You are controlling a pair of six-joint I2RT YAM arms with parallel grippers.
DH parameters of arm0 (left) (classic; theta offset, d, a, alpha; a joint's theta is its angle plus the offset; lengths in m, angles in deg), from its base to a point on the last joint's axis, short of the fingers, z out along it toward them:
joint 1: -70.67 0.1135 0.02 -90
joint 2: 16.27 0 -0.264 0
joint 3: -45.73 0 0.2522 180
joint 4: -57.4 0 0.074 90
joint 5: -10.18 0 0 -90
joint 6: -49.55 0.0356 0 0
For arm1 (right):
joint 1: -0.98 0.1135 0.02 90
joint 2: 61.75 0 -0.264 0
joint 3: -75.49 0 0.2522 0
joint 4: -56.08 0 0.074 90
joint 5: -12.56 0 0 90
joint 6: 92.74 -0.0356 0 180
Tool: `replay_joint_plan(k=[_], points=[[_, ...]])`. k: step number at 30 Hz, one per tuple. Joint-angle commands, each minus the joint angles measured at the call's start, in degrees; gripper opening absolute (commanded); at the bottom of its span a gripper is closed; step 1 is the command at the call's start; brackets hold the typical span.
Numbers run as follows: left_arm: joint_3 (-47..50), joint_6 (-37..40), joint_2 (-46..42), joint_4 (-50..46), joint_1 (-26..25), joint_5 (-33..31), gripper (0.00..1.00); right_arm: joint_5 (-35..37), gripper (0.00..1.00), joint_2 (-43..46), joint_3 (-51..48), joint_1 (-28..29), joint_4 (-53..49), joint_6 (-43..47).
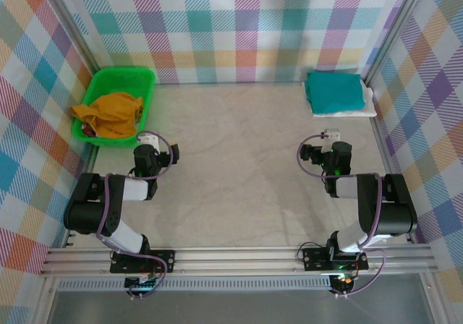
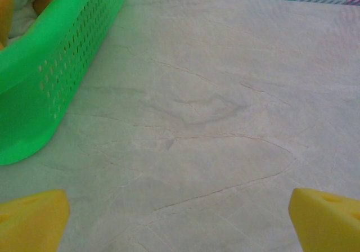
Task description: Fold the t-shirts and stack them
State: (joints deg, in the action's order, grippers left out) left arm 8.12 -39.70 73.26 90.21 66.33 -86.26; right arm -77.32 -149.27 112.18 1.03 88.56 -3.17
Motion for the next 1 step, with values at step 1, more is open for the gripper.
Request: replay_joint_plan(k=[1], points=[[-0.18, 0.55, 0.11, -0.12, 0.65, 0.82, 1.0, -1.09, 1.0, -0.41, 0.75, 0.21, 1.08, -0.29]])
